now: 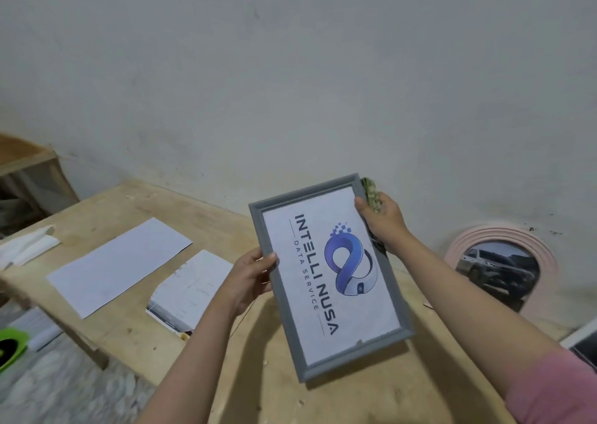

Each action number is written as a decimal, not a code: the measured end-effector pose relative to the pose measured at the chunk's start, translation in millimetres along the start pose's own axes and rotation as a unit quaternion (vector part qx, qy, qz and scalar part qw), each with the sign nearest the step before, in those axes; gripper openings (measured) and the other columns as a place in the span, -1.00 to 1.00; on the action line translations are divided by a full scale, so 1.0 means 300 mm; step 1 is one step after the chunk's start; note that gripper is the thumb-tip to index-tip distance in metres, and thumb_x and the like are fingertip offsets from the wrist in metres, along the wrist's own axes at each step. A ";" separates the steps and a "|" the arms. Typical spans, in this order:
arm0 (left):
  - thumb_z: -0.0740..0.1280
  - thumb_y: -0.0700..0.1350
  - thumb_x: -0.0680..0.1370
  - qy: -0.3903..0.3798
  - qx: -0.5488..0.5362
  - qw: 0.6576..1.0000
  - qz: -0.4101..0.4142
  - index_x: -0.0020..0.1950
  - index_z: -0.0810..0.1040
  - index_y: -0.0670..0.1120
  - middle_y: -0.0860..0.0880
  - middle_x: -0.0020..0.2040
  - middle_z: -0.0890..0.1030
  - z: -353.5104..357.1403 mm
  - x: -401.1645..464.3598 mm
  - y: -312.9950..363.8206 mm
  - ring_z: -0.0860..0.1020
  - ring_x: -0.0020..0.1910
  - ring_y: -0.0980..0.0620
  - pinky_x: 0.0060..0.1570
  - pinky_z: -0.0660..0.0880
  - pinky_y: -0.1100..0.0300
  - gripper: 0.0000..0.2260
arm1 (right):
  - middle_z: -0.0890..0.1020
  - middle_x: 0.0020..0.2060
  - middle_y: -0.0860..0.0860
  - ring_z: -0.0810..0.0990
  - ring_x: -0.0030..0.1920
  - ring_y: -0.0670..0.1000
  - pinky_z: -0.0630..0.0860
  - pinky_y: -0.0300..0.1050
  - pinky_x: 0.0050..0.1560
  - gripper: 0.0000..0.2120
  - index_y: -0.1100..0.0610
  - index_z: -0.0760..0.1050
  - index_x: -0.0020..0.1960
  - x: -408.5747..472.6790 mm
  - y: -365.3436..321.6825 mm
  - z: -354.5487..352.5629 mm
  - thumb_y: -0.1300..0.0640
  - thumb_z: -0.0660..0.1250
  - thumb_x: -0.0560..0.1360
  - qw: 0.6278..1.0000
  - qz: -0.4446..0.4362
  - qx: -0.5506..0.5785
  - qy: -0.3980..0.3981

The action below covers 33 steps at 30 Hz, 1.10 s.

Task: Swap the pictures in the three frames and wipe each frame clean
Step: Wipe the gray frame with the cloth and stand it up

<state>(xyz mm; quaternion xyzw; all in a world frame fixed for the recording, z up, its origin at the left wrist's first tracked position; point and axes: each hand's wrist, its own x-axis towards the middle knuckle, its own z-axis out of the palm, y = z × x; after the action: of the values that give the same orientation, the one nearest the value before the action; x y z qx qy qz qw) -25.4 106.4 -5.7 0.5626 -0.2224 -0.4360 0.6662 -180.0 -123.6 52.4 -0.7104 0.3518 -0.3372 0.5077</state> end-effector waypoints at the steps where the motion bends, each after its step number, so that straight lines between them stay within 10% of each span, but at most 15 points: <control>1: 0.31 -0.20 0.55 0.020 0.019 1.000 0.013 0.14 0.55 -0.16 -0.05 -0.11 0.69 0.012 0.004 -0.002 0.65 -0.20 0.01 -0.25 0.60 0.15 -0.82 | 0.63 -0.19 -0.01 0.59 -0.21 0.00 0.53 -0.09 -0.14 -0.82 0.03 0.45 -0.12 -0.003 0.009 0.005 -0.07 0.35 0.49 1.000 0.008 0.005 0.007; 9: 0.28 -0.17 0.59 0.076 0.128 0.988 0.029 -0.18 0.49 -0.24 -0.06 -0.39 0.54 0.028 0.022 0.013 0.46 -0.47 0.03 -0.47 0.33 0.29 -0.81 | 0.59 -0.01 0.09 0.55 -0.02 0.10 0.43 -0.13 -0.03 -0.78 0.15 0.44 0.15 0.005 -0.002 0.036 0.20 0.19 0.52 0.964 -0.031 -0.014 0.263; 15: 0.29 -0.16 0.58 0.017 0.223 0.974 0.041 -0.14 0.46 -0.22 -0.10 -0.40 0.35 0.114 0.040 -0.001 0.29 -0.50 0.08 -0.49 0.20 0.27 -0.84 | 0.58 0.09 0.07 0.49 0.11 0.13 0.45 0.06 0.17 -0.48 0.12 0.48 0.27 -0.067 -0.110 0.239 0.38 0.15 0.35 0.930 -0.326 -0.167 0.002; 20: 0.28 -0.18 0.59 0.006 0.220 0.974 0.057 -0.21 0.40 -0.19 0.01 -0.49 0.25 0.118 0.041 0.003 0.20 -0.55 0.10 -0.51 0.12 0.26 -0.81 | 0.20 0.49 -0.04 0.12 0.48 0.16 -0.04 0.25 0.42 -0.46 -0.16 0.29 0.42 -0.064 -0.064 0.312 0.17 0.18 0.48 0.831 -0.332 -0.396 -0.206; 25: 0.27 -0.11 0.60 0.012 0.217 0.974 0.062 -0.21 0.40 -0.23 -0.11 -0.37 0.32 0.079 0.019 -0.012 0.27 -0.40 0.02 -0.37 0.18 0.17 -0.75 | 0.07 0.52 -0.10 0.15 0.47 0.16 0.02 0.26 0.39 -0.53 -0.27 0.15 0.44 -0.053 0.016 0.258 -0.08 -0.06 0.53 0.819 -0.347 -0.418 -0.185; 33: 0.18 -0.11 0.64 0.115 0.186 0.974 0.058 -0.13 0.49 -0.22 -0.10 -0.25 0.59 0.079 -0.006 -0.007 0.53 -0.26 -0.03 -0.21 0.44 0.15 -0.76 | 0.39 0.40 -0.01 0.47 0.12 0.20 0.36 0.18 0.16 -0.48 -0.20 0.40 0.33 -0.027 0.103 0.103 0.12 0.03 0.44 0.824 -0.348 -0.432 -0.118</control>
<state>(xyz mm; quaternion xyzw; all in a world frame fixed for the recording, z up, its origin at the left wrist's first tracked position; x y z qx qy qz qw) -45.8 94.9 -1.1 0.7094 -0.2539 -0.2795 0.5952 -163.4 -109.2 14.0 -0.9668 0.1285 -0.2181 0.0354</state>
